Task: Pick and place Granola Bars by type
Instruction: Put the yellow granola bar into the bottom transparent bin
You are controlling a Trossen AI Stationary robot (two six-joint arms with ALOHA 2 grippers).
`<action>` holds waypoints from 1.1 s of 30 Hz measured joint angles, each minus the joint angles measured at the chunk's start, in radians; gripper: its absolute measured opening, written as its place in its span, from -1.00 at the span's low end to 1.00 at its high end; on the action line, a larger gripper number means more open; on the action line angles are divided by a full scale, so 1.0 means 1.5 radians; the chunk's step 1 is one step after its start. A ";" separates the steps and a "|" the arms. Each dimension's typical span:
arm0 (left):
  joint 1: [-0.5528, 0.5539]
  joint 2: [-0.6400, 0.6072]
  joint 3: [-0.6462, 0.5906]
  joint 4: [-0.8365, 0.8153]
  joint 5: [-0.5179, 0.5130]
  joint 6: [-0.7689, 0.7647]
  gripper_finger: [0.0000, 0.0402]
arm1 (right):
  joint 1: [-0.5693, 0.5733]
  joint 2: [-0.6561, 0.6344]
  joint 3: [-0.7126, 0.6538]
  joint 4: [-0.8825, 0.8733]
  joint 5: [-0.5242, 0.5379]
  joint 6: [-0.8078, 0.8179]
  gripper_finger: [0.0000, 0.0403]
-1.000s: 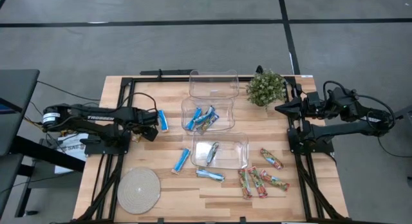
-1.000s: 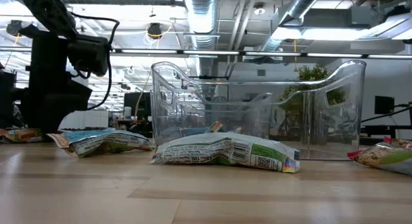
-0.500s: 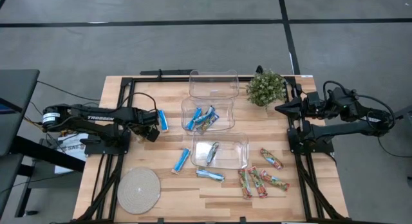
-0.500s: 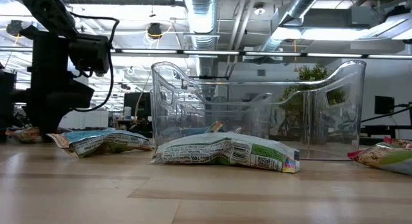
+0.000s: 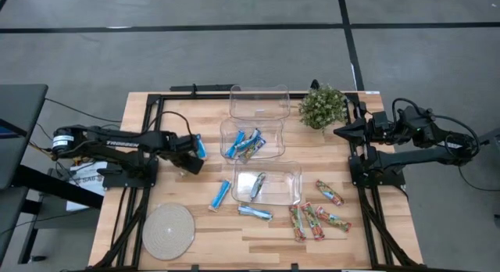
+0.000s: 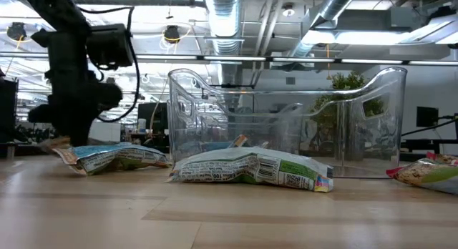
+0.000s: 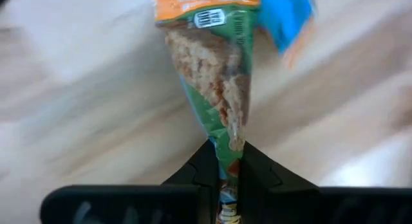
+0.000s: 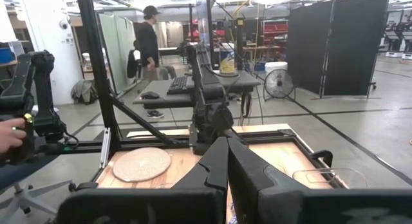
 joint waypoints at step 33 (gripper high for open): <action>-0.065 -0.001 0.001 0.491 0.147 -0.165 -0.86 | 0.000 0.000 0.000 0.000 0.000 0.000 -1.00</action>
